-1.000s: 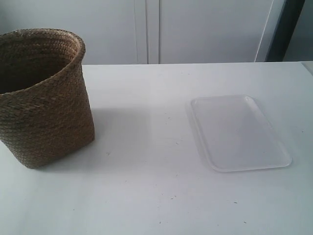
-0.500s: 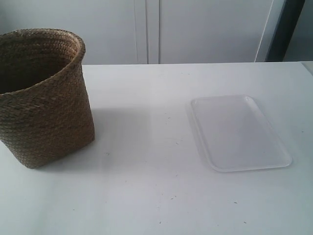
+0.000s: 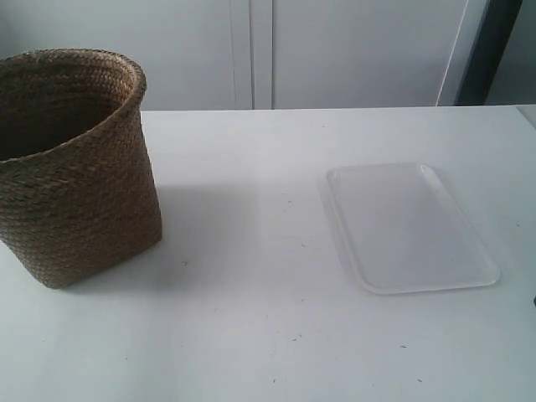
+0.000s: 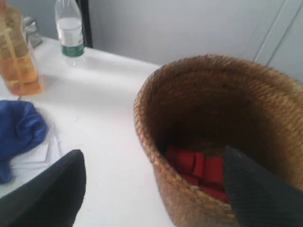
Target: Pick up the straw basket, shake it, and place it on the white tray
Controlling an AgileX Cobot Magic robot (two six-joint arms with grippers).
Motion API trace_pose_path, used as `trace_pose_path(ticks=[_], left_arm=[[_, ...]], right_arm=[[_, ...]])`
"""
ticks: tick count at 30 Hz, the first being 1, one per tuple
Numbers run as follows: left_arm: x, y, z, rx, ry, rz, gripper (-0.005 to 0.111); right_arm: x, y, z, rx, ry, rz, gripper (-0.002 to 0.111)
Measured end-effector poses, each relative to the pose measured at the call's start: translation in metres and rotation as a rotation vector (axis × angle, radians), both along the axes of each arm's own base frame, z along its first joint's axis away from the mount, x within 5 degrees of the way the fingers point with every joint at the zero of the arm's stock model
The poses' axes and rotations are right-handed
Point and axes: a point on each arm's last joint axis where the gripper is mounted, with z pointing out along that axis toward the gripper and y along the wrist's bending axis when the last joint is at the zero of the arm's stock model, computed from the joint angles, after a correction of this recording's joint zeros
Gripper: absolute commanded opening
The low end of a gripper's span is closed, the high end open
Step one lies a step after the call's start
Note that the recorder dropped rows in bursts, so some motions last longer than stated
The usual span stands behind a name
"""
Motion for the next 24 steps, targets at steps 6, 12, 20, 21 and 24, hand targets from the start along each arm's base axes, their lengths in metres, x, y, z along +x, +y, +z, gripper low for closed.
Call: trace_pose_path(ticks=[6, 12, 20, 21, 24], left_arm=[[0.033, -0.003, 0.009, 0.048, 0.243, 0.005, 0.081], [0.068, 0.004, 0.004, 0.165, 0.454, 0.083, 0.081], [0.104, 0.02, -0.011, 0.114, 0.465, 0.192, 0.081], [0.11, 0.019, -0.013, 0.098, 0.446, 0.166, 0.081], [0.125, 0.012, -0.016, 0.075, 0.397, 0.091, 0.081]], right_arm=[[0.0, 0.0, 0.0, -0.001, 0.002, 0.001, 0.026], [0.0, 0.0, 0.0, -0.001, 0.005, 0.001, 0.026], [0.0, 0.0, -0.001, -0.005, 0.005, 0.002, 0.026], [0.0, 0.0, -0.001, -0.005, 0.005, 0.002, 0.026], [0.0, 0.0, -0.001, -0.005, 0.005, 0.002, 0.026]])
